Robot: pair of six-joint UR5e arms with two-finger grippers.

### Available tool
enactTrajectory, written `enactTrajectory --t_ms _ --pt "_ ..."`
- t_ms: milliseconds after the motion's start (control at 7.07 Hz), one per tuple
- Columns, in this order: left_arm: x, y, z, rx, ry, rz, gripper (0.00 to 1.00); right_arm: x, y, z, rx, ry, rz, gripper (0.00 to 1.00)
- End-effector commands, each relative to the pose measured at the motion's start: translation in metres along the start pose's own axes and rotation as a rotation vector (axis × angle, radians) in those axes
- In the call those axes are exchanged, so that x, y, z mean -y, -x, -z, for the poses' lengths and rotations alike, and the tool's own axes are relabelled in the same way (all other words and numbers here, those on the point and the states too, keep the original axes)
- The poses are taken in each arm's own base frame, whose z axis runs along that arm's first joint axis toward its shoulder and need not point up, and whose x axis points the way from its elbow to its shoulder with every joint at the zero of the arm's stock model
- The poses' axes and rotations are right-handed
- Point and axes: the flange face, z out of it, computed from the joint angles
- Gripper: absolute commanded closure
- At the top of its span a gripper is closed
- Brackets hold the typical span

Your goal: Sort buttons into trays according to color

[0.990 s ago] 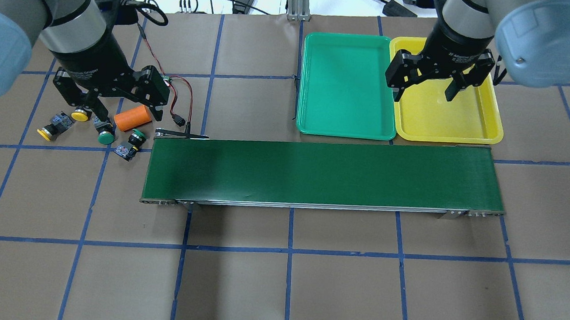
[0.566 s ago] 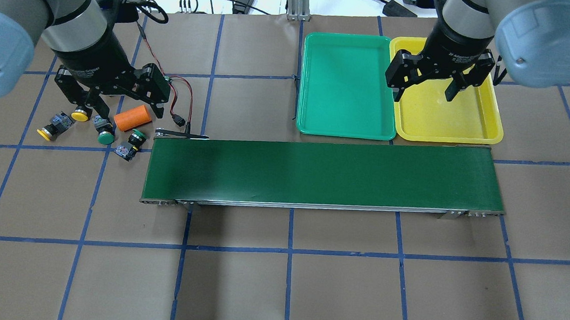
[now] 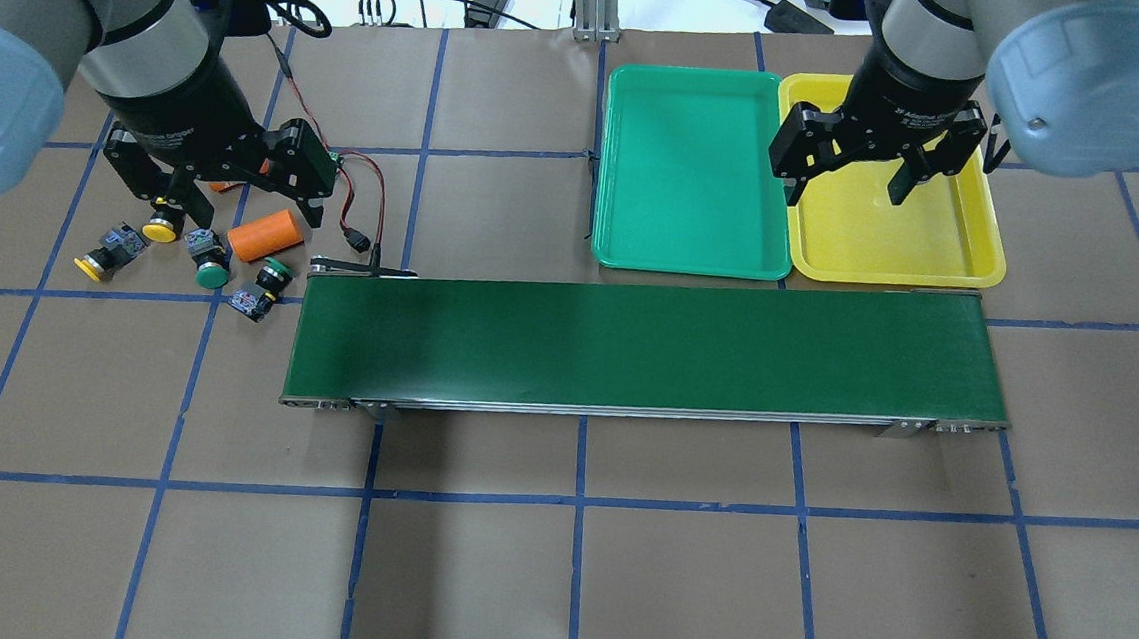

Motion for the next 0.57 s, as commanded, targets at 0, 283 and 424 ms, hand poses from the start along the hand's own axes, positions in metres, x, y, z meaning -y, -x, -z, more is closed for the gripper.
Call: enactTrajectory --t_ms 0,283,424 --pt "-0.0009 0.0003 -0.0004 0.003 0.006 -0.01 0.0 -0.001 -0.0001 -0.0022 0.0 0.003 -0.002 0.0" --pt "-0.0007 0.0037 0.0037 -0.001 -0.013 -0.002 0.0 -0.001 -0.0001 -0.0022 0.0 0.003 -0.002 0.0" --pt "-0.0007 0.0046 0.0035 0.001 -0.011 -0.002 0.0 -0.0009 -0.0001 -0.0021 0.0 0.002 -0.002 0.0"
